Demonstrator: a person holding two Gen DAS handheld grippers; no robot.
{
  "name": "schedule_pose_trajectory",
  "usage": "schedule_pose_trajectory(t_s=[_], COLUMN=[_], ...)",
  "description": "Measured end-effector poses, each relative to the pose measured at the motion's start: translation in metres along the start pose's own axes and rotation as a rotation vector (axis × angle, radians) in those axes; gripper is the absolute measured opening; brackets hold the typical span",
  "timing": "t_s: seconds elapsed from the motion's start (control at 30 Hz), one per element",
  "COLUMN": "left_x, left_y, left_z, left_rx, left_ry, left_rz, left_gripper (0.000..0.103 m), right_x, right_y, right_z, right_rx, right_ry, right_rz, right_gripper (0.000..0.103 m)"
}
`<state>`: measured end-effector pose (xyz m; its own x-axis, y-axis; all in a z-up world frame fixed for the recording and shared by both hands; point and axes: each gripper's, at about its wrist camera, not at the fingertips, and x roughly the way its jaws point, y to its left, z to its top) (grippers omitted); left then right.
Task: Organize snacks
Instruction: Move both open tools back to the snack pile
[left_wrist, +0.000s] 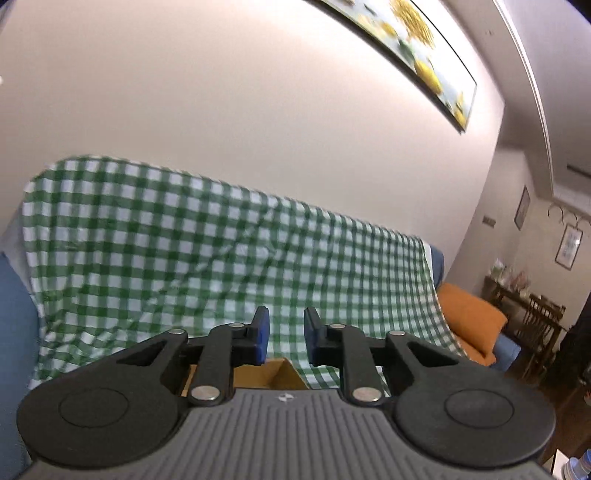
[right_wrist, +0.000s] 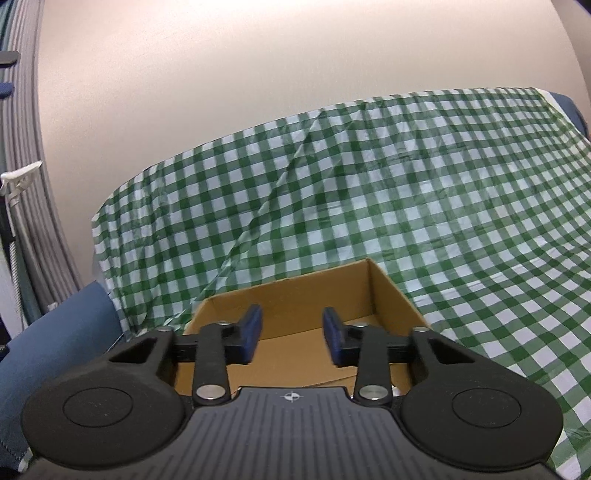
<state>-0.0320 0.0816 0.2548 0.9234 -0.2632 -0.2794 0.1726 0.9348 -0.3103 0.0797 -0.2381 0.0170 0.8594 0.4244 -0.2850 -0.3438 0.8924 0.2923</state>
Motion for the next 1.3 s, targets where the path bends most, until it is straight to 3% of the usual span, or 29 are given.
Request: schedule_pose_trajectory(t_s=[0.07, 0.17, 0.23, 0.3, 0.37, 0.5, 0.6, 0.67, 0.77, 0.87, 0.97, 1.17, 1.3], left_x=[-0.009, -0.003, 0.013, 0.034, 0.048, 0.056, 0.061, 0.062, 0.07, 0.075, 0.092, 0.12, 0.132], left_y=[0.02, 0.064, 0.097, 0.131, 0.161, 0.2, 0.228, 0.242, 0.247, 0.248, 0.249, 0.248, 0.252], left_z=[-0.004, -0.037, -0.076, -0.126, -0.168, -0.223, -0.23, -0.23, -0.237, -0.236, -0.239, -0.248, -0.252], left_rx=[0.015, 0.042, 0.067, 0.087, 0.059, 0.043, -0.098, -0.152, -0.161, -0.155, -0.159, -0.123, -0.117], left_ry=[-0.013, 0.028, 0.113, 0.247, 0.356, 0.422, 0.458, 0.466, 0.546, 0.564, 0.598, 0.702, 0.704], left_rz=[0.019, 0.094, 0.161, 0.234, 0.253, 0.314, 0.295, 0.309, 0.328, 0.382, 0.421, 0.413, 0.447], left_gripper=[0.022, 0.022, 0.022, 0.022, 0.023, 0.027, 0.035, 0.051, 0.058, 0.079, 0.082, 0.086, 0.086], right_x=[0.0, -0.001, -0.001, -0.002, -0.006, -0.014, -0.018, -0.018, -0.018, -0.015, -0.009, 0.004, 0.007], right_y=[0.008, 0.021, 0.03, 0.04, 0.053, 0.082, 0.106, 0.12, 0.14, 0.158, 0.174, 0.19, 0.19], right_z=[-0.001, -0.004, -0.006, -0.008, -0.013, -0.025, -0.034, -0.04, -0.049, -0.059, -0.072, -0.094, -0.099], right_rx=[-0.028, -0.072, -0.097, -0.119, -0.156, -0.243, -0.306, -0.335, -0.372, -0.402, -0.429, -0.478, -0.497], right_ry=[0.003, 0.009, 0.023, 0.038, 0.047, 0.081, 0.106, 0.13, 0.164, 0.203, 0.249, 0.339, 0.377], right_rz=[0.009, 0.029, 0.055, 0.083, 0.117, 0.194, 0.261, 0.31, 0.38, 0.436, 0.477, 0.507, 0.504], right_gripper=[0.034, 0.034, 0.034, 0.034, 0.034, 0.03, 0.028, 0.028, 0.028, 0.028, 0.028, 0.028, 0.03])
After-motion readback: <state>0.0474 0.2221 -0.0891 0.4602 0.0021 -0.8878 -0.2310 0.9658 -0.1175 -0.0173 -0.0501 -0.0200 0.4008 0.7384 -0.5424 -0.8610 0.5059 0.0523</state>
